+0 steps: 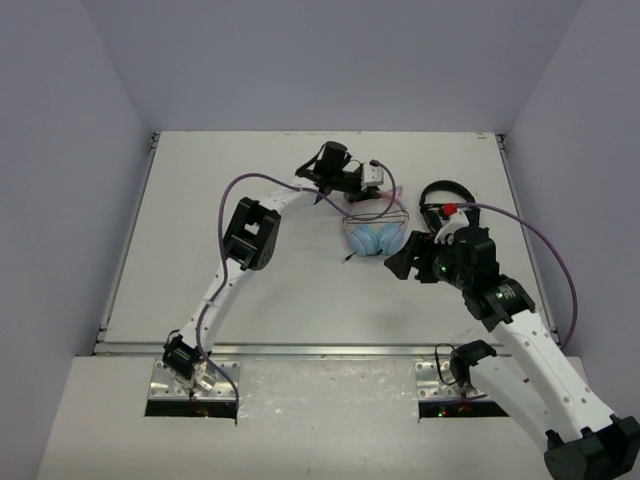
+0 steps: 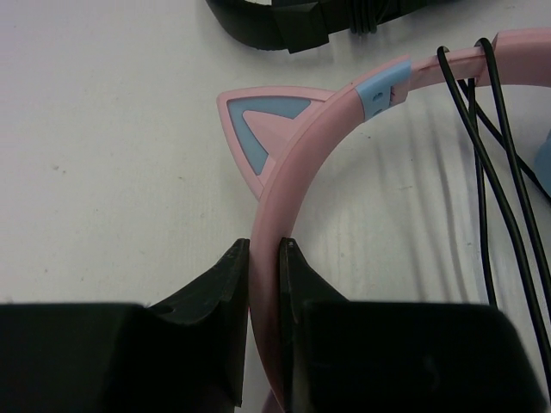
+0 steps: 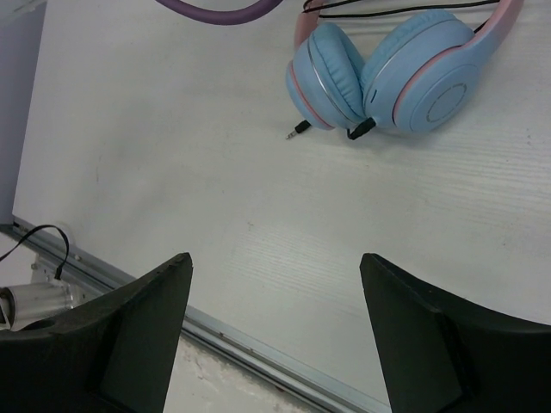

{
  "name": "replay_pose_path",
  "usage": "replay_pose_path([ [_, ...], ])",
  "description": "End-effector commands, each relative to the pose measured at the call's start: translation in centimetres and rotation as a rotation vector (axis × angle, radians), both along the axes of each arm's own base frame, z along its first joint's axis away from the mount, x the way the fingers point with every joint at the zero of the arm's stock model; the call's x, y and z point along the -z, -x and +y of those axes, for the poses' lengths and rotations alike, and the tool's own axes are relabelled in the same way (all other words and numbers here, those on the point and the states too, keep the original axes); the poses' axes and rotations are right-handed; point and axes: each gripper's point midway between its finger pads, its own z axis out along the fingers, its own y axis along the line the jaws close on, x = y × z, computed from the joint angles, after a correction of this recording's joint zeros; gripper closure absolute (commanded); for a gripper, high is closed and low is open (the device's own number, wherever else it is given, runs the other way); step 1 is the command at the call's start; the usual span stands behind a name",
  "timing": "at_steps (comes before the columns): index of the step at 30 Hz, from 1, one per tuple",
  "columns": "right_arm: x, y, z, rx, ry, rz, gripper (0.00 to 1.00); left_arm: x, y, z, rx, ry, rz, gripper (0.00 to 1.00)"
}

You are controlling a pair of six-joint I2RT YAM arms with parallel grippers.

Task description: Wrap the headphones

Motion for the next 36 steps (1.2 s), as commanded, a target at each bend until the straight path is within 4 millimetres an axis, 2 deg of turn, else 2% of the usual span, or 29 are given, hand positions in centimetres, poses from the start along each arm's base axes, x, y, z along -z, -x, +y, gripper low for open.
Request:
replay_pose_path([
  [1, -0.1, -0.2, 0.3, -0.016, -0.008, -0.033, 0.21, -0.7, -2.9, 0.6, 0.005, 0.032, -0.178, 0.96],
  [2, 0.0, -0.2, 0.3, -0.017, -0.011, -0.029, 0.21, -1.4, -3.4, 0.6, 0.008, 0.052, -0.211, 0.94],
  [5, 0.2, -0.1, 0.3, -0.015, -0.015, -0.032, 0.21, -1.3, -3.5, 0.8, 0.016, 0.057, -0.229, 0.87],
  [7, 0.3, -0.1, 0.3, -0.015, -0.014, -0.029, 0.21, -1.4, -3.6, 0.9, 0.016, 0.06, -0.243, 0.85],
  [10, 0.5, -0.2, 0.4, -0.017, -0.014, -0.031, 0.21, -1.2, -3.6, 1.0, 0.014, 0.06, -0.253, 0.77],
  [11, 0.4, -0.2, 0.5, -0.022, -0.019, -0.034, 0.21, -1.4, -3.6, 1.0, 0.015, 0.061, -0.257, 0.61],
  [12, 0.4, -0.3, 0.5, -0.023, -0.021, -0.035, 0.21, -1.5, -3.6, 1.1, 0.013, 0.063, -0.26, 0.54],
  [14, 0.6, -0.3, 0.7, -0.032, -0.022, -0.028, 0.21, -1.5, -3.6, 1.1, 0.003, 0.066, -0.255, 0.44],
  [16, 0.6, -0.3, 0.7, -0.033, -0.021, -0.029, 0.21, -2.4, -3.7, 1.1, -0.007, 0.079, -0.258, 0.38],
  [17, 0.5, -0.3, 0.7, -0.035, -0.018, -0.034, 0.21, -2.9, -3.7, 1.1, -0.019, 0.091, -0.243, 0.32],
  [18, 0.4, -0.3, 0.7, -0.038, -0.02, -0.035, 0.21, -3.9, -3.6, 1.0, -0.022, 0.106, -0.25, 0.3],
  [20, -0.1, -0.4, 0.7, -0.037, -0.023, -0.051, 0.21, -5.3, -3.6, 1.0, -0.051, 0.134, -0.224, 0.19],
  [21, -0.3, -0.4, 0.7, -0.037, -0.025, -0.057, 0.21, -7.1, -3.4, 0.8, -0.054, 0.161, -0.245, 0.17],
  [22, -0.5, -0.4, 0.7, -0.037, -0.024, -0.063, 0.21, -7.9, -3.2, 0.8, -0.057, 0.172, -0.248, 0.13],
  [23, -0.7, -0.4, 0.7, -0.038, -0.024, -0.066, 0.21, -9.9, -3.2, 0.7, -0.076, 0.193, -0.251, 0.0],
  [25, -1.2, -0.4, 0.7, -0.039, -0.025, -0.074, 0.2, -11.5, -2.7, 0.5, -0.084, 0.223, -0.256, 0.0],
  [26, -1.3, -0.4, 0.7, -0.04, -0.026, -0.076, 0.2, -13.4, -2.4, 0.5, -0.098, 0.251, -0.251, 0.0],
  [27, -1.6, -0.4, 0.7, -0.042, -0.027, -0.086, 0.2, -13.8, -2.2, 0.6, -0.104, 0.263, -0.253, 0.0],
  [29, -2.2, -0.4, 0.7, -0.046, -0.025, -0.1, 0.2, -16.1, -1.8, 0.7, -0.134, 0.29, -0.251, 0.0],
  [30, -2.6, -0.4, 0.6, -0.047, -0.02, -0.104, 0.19, -16.3, -1.7, 1.0, -0.151, 0.298, -0.237, 0.0],
  [31, -2.8, -0.4, 0.5, -0.046, -0.01, -0.112, 0.19, -17.1, -2.1, 1.5, -0.206, 0.309, -0.233, 0.0],
  [32, -2.9, -0.5, 0.2, -0.035, 0.003, -0.12, 0.18, -19.7, -1.9, 2.0, -0.253, 0.351, -0.204, 0.0],
  [33, -3.4, -0.6, -0.2, -0.021, 0.021, -0.128, 0.16, -20.2, -2.0, 2.7, -0.311, 0.373, -0.179, 0.0],
  [34, -3.5, -0.8, -0.7, -0.015, 0.053, -0.137, 0.15, -21.4, -3.2, 4.1, -0.446, 0.397, -0.166, 0.0],
  [35, -3.5, -1.1, -1.4, 0.014, 0.089, -0.141, 0.13, -25.2, -2.8, 5.5, -0.54, 0.481, -0.11, 0.0],
  [36, -4.1, -1.1, -2.1, 0.035, 0.122, -0.137, 0.11, -25.1, -3.0, 7.1, -0.671, 0.501, -0.033, 0.0],
])
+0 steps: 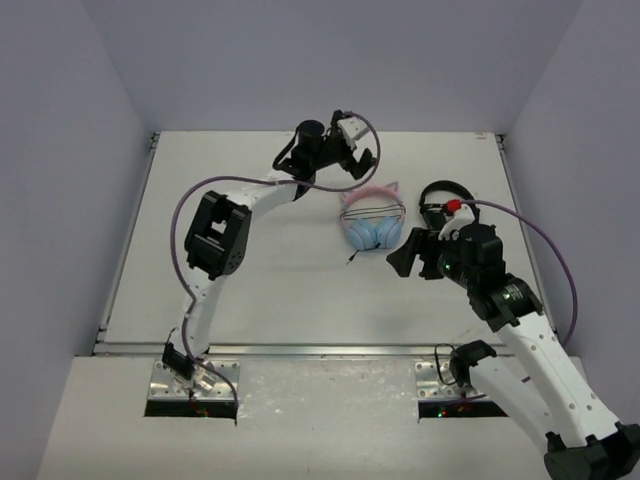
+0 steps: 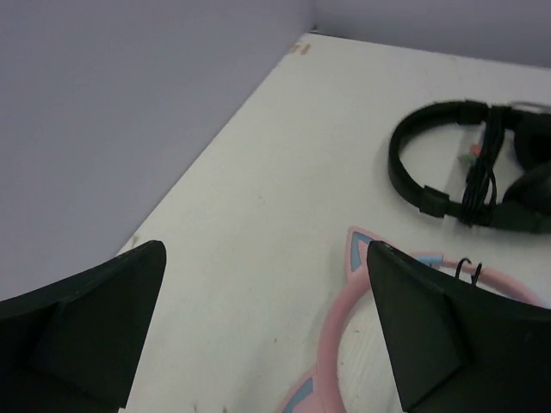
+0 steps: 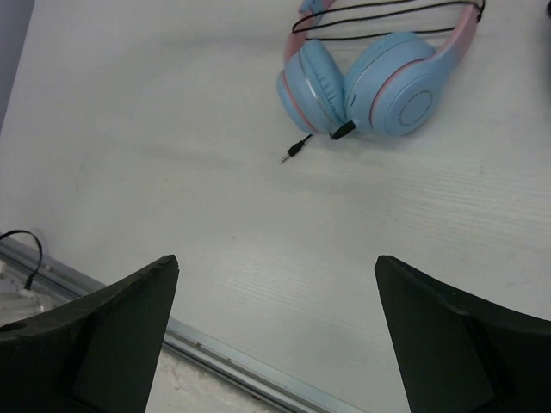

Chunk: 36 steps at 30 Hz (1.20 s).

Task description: Wrap the headphones

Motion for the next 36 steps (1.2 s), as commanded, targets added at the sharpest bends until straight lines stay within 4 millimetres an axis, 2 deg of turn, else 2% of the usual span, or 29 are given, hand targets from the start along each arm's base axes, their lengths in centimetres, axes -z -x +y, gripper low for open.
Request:
replay_pose_path([
  [1, -2.9, -1.4, -2.9, 0.097, 0.14, -0.087, 0.01, -15.3, -1.0, 7.2, -0.507, 0.439, 0.105, 0.0],
  [2, -3.1, -1.5, -3.8, 0.134, 0.176, -0.085, 0.01, -15.3, -0.7, 9.3, -0.627, 0.482, 0.181, 0.0],
  [3, -3.7, -1.2, -4.9, 0.167, 0.221, -0.069, 0.01, -13.2, -0.1, 12.9, -0.841, 0.449, 0.286, 0.0],
  [4, -4.0, -1.1, -5.8, 0.201, 0.252, -0.067, 0.01, -13.3, 1.1, 14.7, -0.93, 0.487, 0.353, 0.0],
  [5, -4.1, -0.8, -7.4, 0.263, 0.31, -0.057, 0.01, -12.6, 4.7, 17.2, -1.009, 0.419, 0.425, 0.0],
  [6, -5.5, -0.8, -8.1, 0.295, 0.328, -0.085, 0.01, -12.5, 6.5, 20.0, -1.124, 0.418, 0.422, 0.0],
  [7, -6.2, -0.6, -8.8, 0.32, 0.343, -0.097, 0.01, -12.7, 10.2, 22.4, -1.18, 0.47, 0.459, 0.0],
  [8, -7.3, -0.2, -9.8, 0.356, 0.366, -0.107, 0.01, -11.3, 12.6, 24.1, -1.235, 0.438, 0.497, 0.0],
  [9, -7.8, 0.0, -10.2, 0.359, 0.386, -0.121, 0.01, -11.0, 14.8, 25.6, -1.275, 0.455, 0.506, 0.0],
  [10, -8.5, 0.4, -10.4, 0.359, 0.386, -0.137, 0.01, -11.2, 18.4, 28.1, -1.319, 0.521, 0.504, 0.0],
  [12, -9.2, 0.9, -10.8, 0.352, 0.407, -0.156, 0.01, -10.3, 22.2, 30.4, -1.354, 0.514, 0.506, 0.0],
  [13, -9.4, 1.4, -11.0, 0.351, 0.412, -0.164, 0.01, -10.3, 25.2, 32.0, -1.348, 0.515, 0.498, 0.0],
  [15, -9.2, 1.8, -11.3, 0.339, 0.431, -0.167, 0.01, -10.8, 27.8, 33.7, -1.363, 0.518, 0.485, 0.0],
  [16, -9.1, 2.0, -11.4, 0.335, 0.439, -0.17, 0.01, -11.9, 29.4, 34.7, -1.349, 0.537, 0.461, 0.0],
  [18, -8.4, 2.4, -11.4, 0.317, 0.447, -0.177, 0.01, -11.6, 32.2, 37.0, -1.391, 0.442, 0.427, 0.0],
  [19, -8.2, 2.6, -11.4, 0.314, 0.446, -0.177, 0.01, -11.8, 32.6, 37.8, -1.411, 0.439, 0.398, 0.0],
  [21, -7.9, 3.0, -11.4, 0.31, 0.434, -0.182, 0.01, -10.8, 33.8, 39.4, -1.459, 0.372, 0.356, 0.0],
  [22, -7.7, 3.1, -11.2, 0.304, 0.427, -0.183, 0.01, -9.6, 34.4, 39.8, -1.459, 0.357, 0.345, 0.0],
  [26, -6.9, 3.3, -11.2, 0.294, 0.425, -0.181, 0.01, -9.3, 34.9, 39.1, -1.354, 0.478, 0.315, 0.0],
  [29, -6.7, 3.5, -11.6, 0.308, 0.44, -0.171, 0.01, -10.9, 35.7, 39.7, -1.331, 0.577, 0.273, 0.0],
  [32, -6.9, 3.7, -11.8, 0.318, 0.44, -0.18, 0.01, -11.3, 36.0, 40.2, -1.345, 0.573, 0.245, 0.0],
  [36, -6.8, 3.7, -11.8, 0.325, 0.436, -0.18, 0.01, -10.4, 35.4, 39.8, -1.352, 0.519, 0.268, 0.0],
])
